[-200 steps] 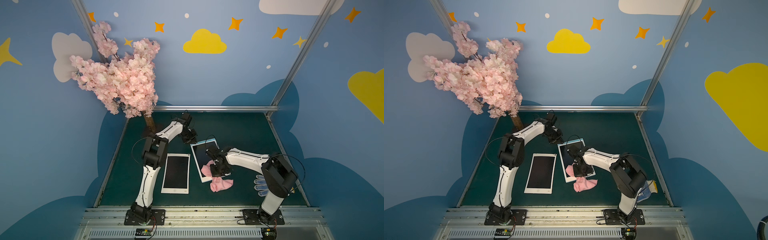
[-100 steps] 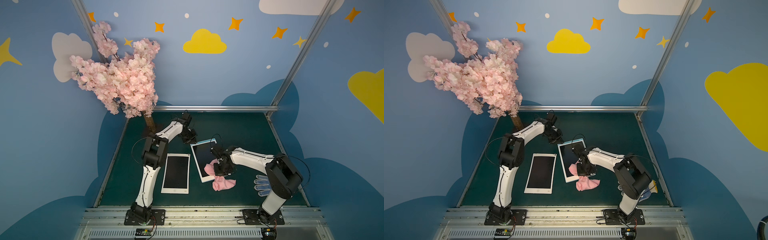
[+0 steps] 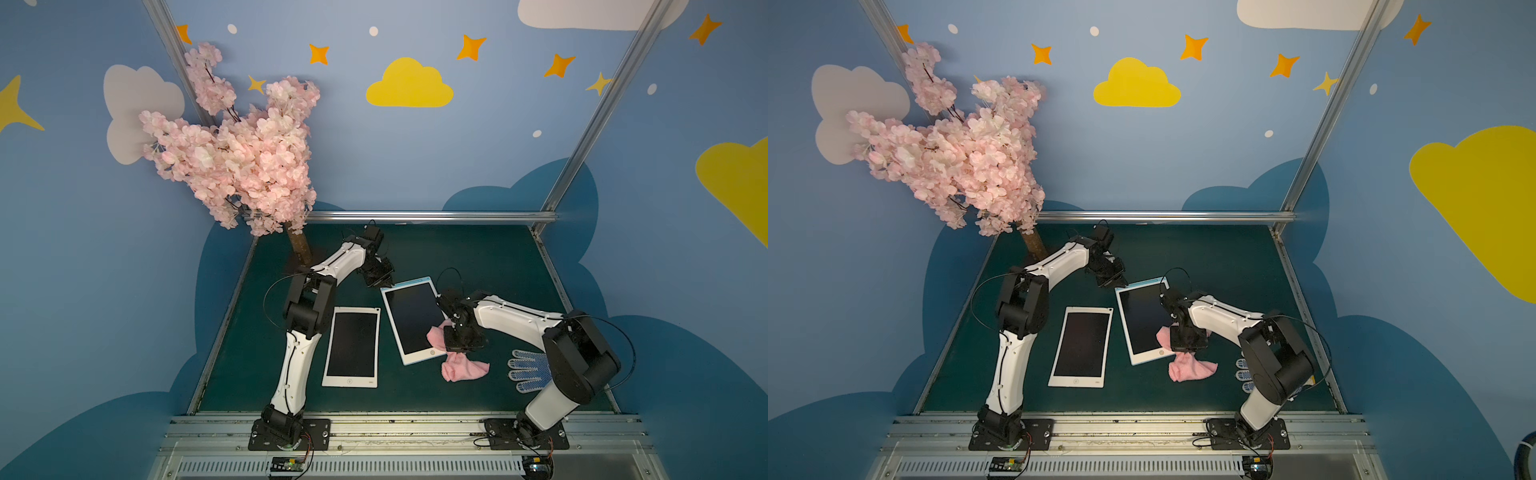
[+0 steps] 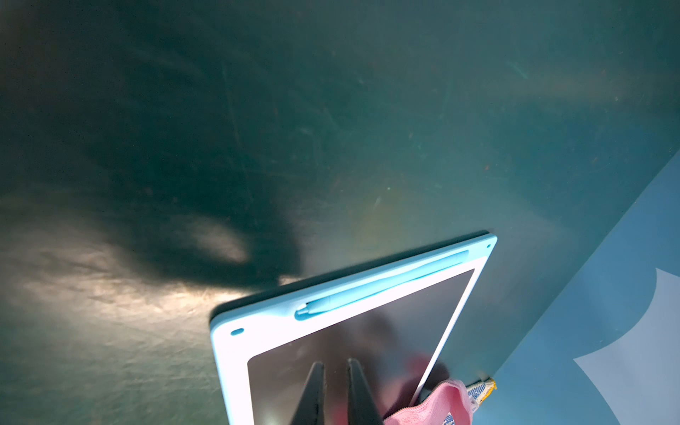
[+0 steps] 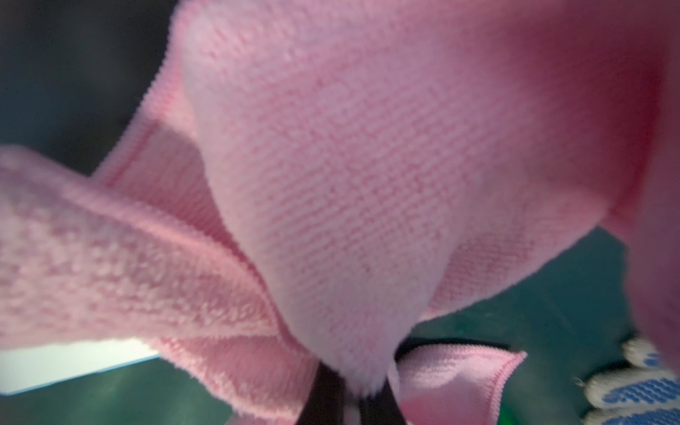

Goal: Wipe the drawing tablet
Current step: Wipe the dirt from the drawing tablet.

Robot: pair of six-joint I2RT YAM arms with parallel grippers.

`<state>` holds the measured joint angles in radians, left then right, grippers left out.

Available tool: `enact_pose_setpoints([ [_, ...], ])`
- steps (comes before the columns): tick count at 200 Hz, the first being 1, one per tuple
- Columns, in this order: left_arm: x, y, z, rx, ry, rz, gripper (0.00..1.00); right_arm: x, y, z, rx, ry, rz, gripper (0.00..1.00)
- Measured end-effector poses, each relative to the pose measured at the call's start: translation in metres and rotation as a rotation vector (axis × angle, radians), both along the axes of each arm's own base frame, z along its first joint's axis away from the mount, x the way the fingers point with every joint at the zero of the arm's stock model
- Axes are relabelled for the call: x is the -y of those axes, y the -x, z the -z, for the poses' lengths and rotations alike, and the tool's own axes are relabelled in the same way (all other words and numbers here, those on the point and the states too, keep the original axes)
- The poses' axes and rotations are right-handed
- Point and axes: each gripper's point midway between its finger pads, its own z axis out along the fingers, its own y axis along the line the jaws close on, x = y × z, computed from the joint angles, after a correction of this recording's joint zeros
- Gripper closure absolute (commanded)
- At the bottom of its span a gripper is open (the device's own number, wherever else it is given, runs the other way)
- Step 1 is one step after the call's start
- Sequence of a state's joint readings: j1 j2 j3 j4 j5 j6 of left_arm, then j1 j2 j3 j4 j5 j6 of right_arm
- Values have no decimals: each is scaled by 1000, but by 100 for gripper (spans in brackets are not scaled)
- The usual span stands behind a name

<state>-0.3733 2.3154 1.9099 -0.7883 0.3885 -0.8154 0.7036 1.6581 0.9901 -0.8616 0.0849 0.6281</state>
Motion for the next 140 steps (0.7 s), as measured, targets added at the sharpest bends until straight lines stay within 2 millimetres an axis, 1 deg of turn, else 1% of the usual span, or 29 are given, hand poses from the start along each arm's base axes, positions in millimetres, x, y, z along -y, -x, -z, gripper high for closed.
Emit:
enact_pose_setpoints([
  [12,0,0,0,0,0,0,84,-8,7,-3,-4,18,-47,100],
  [25,0,0,0,0,0,0,84,-28,12,-6,-2,18,-120,100],
  [68,0,0,0,0,0,0,84,-125,25,-10,19,-60,-369,100],
  [76,0,0,0,0,0,0,84,-139,28,-9,17,-76,-405,100],
  [89,0,0,0,0,0,0,84,-156,32,-8,10,-95,-446,100],
  [102,0,0,0,0,0,0,84,-163,33,-6,5,-108,-461,100],
  [112,0,0,0,0,0,0,84,-161,33,-5,-2,-111,-454,100],
  [131,0,0,0,0,0,0,84,-147,29,-3,-8,-127,-413,100],
  [140,0,0,0,0,0,0,84,-132,26,-4,-7,-126,-380,100],
])
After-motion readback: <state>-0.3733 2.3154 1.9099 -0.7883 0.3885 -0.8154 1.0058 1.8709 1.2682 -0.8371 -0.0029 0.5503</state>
